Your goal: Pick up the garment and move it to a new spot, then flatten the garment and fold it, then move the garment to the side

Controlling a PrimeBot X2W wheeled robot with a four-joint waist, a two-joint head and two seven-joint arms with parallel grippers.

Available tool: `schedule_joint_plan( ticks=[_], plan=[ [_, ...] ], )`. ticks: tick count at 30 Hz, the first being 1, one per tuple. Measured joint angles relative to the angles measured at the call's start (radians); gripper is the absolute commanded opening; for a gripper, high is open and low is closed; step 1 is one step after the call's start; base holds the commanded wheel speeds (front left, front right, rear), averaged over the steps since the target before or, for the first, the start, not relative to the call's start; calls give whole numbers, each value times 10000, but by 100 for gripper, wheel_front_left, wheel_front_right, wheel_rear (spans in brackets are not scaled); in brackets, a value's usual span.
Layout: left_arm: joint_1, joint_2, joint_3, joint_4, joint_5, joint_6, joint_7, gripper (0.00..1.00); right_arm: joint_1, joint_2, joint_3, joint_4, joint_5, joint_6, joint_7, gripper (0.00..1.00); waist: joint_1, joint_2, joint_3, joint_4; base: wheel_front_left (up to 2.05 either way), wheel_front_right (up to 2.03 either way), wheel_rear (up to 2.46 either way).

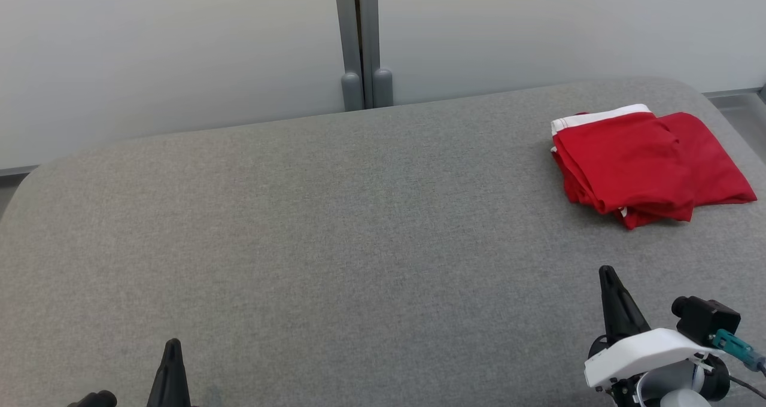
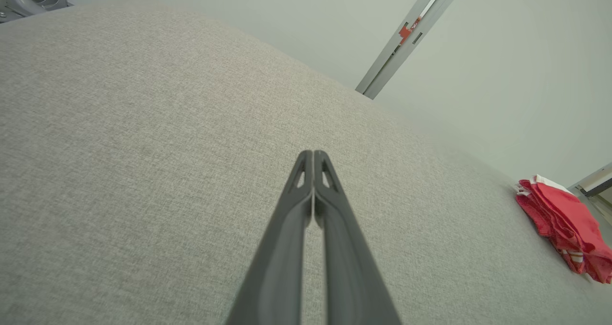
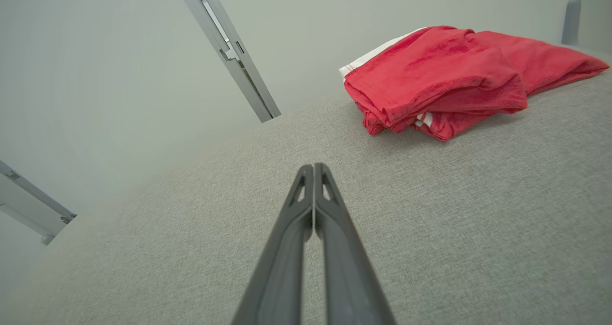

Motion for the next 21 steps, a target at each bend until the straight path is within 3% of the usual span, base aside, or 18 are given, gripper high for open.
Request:
schedule_joint_plan(
  ticks=[21],
  plan=[
    [-695,2,224,121,-2840,-31,775,0,-226,-2,-270,-40,3335,-2,779,0,0,0,80,89,0,0,0]
  ],
)
